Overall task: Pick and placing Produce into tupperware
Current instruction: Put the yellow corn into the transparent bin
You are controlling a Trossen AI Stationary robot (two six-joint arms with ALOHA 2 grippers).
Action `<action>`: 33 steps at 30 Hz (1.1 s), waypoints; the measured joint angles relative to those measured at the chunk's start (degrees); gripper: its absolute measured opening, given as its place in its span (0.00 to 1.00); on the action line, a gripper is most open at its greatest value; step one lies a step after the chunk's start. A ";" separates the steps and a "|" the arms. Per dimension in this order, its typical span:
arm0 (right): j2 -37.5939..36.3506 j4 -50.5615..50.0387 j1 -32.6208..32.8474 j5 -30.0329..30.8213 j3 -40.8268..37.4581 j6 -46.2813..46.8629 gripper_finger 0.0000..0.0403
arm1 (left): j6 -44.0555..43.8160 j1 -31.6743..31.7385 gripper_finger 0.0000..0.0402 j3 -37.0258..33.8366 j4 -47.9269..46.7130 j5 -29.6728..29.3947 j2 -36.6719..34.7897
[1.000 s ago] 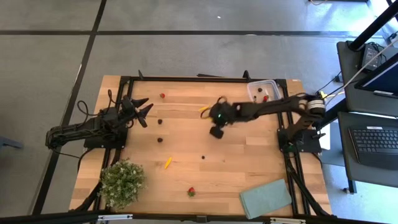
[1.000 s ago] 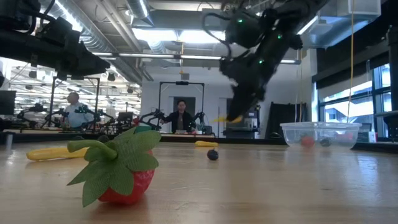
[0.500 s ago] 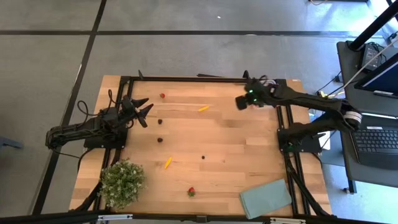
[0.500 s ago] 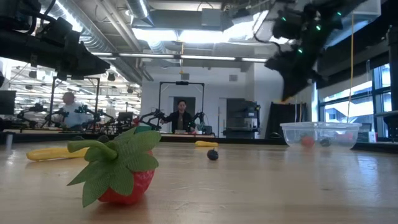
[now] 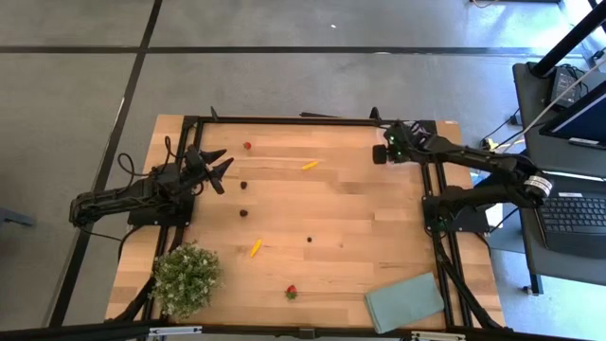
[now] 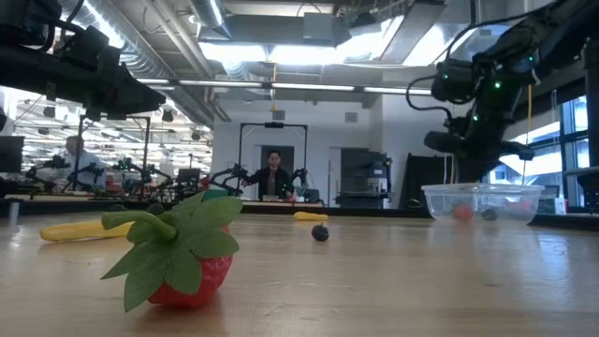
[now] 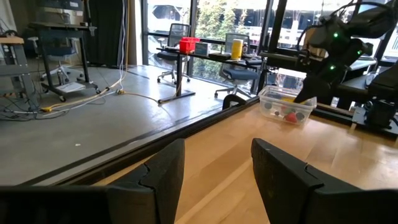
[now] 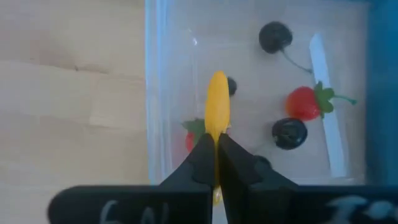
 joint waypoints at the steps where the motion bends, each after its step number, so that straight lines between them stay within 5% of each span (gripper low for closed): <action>1: 0.00 0.07 -0.16 -0.09 -0.33 -0.02 0.03 | 0.01 0.00 0.45 0.00 0.00 0.00 0.00; 8: 0.00 0.18 -0.27 -0.12 -0.14 -2.38 0.10 | -0.01 0.00 0.45 0.00 0.00 0.00 0.00; 20: -0.02 1.00 -1.93 -0.45 0.90 -4.70 0.45 | -0.19 0.00 0.45 0.00 0.02 0.00 0.00; 30: -0.09 28.37 1.06 -29.12 1.01 -22.40 0.58 | -0.19 0.00 0.45 0.00 0.04 0.00 0.00; 33: -0.11 33.63 2.75 -31.98 1.01 -26.08 0.58 | -0.19 0.00 0.45 0.00 0.04 0.00 0.00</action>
